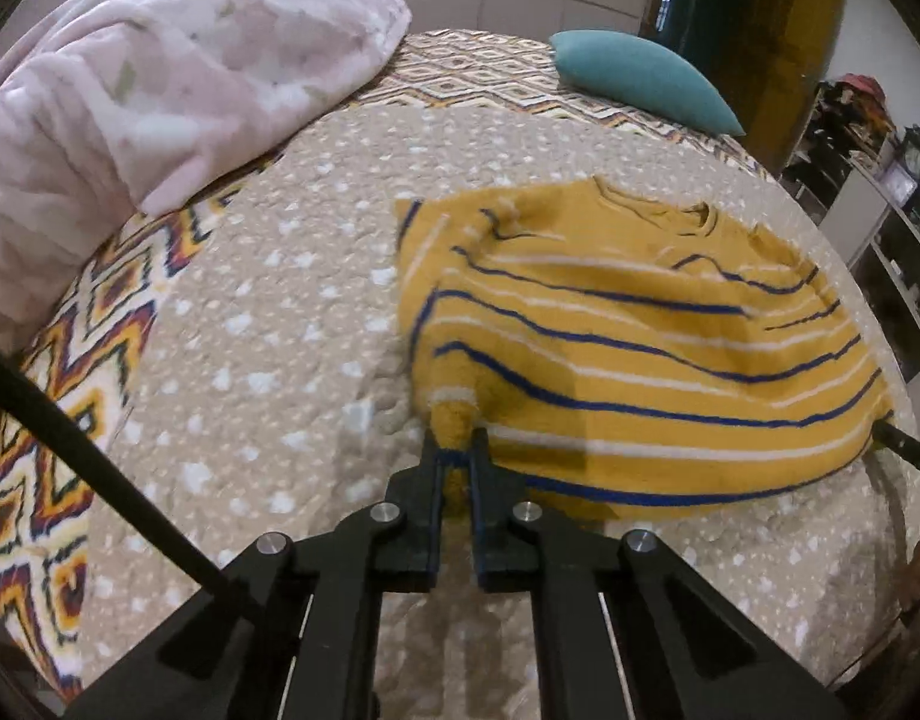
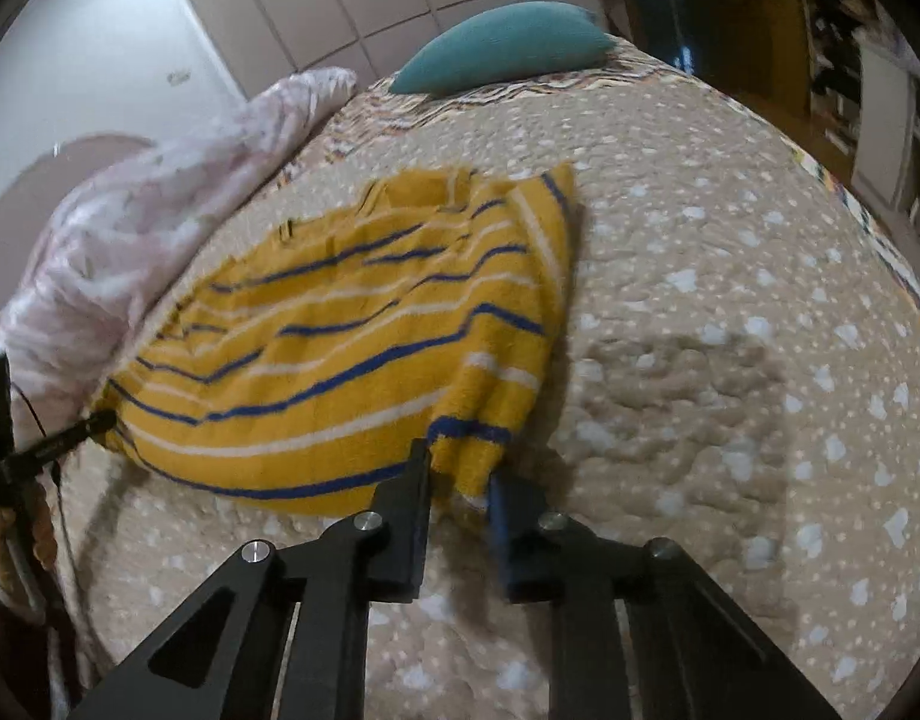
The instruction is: Fold small clothes
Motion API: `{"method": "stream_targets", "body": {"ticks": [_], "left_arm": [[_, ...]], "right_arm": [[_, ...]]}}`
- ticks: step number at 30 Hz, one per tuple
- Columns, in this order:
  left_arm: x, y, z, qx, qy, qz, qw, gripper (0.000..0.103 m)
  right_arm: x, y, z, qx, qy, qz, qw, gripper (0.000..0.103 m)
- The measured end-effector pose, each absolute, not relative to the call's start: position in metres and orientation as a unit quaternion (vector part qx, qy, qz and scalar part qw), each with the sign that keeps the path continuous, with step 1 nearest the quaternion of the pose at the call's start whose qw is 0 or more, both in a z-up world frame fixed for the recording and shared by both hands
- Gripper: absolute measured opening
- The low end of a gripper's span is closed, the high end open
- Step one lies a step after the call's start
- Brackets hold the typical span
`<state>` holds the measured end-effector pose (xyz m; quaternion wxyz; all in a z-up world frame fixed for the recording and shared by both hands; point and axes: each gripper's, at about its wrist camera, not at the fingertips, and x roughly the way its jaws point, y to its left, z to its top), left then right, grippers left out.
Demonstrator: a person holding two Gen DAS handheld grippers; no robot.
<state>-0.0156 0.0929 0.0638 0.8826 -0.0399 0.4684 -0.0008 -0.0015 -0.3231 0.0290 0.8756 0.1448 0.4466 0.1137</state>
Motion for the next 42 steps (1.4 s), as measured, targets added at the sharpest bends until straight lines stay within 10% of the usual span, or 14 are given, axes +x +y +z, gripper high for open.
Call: {"method": "stream_targets", "body": {"ticks": [7,12,16,42], "left_arm": [[-0.035,0.098,0.042,-0.005,0.471,0.04,0.881,0.012],[-0.051,0.103,0.042,0.01,0.435,0.081,0.897,0.054],[-0.048,0.112,0.035,0.011,0.431,0.116,0.895,0.069],[-0.036,0.153,0.007,-0.071,0.436,0.183,0.879,0.092]], "right_arm": [[-0.027,-0.356,0.017,0.137,0.456,0.057,0.878,0.015],[-0.039,-0.379,0.031,0.127,0.433,0.014,0.892,0.016],[-0.035,-0.394,0.03,0.125,0.431,-0.026,0.893,0.039],[0.007,-0.384,0.007,0.031,0.446,-0.091,0.89,0.078]]}}
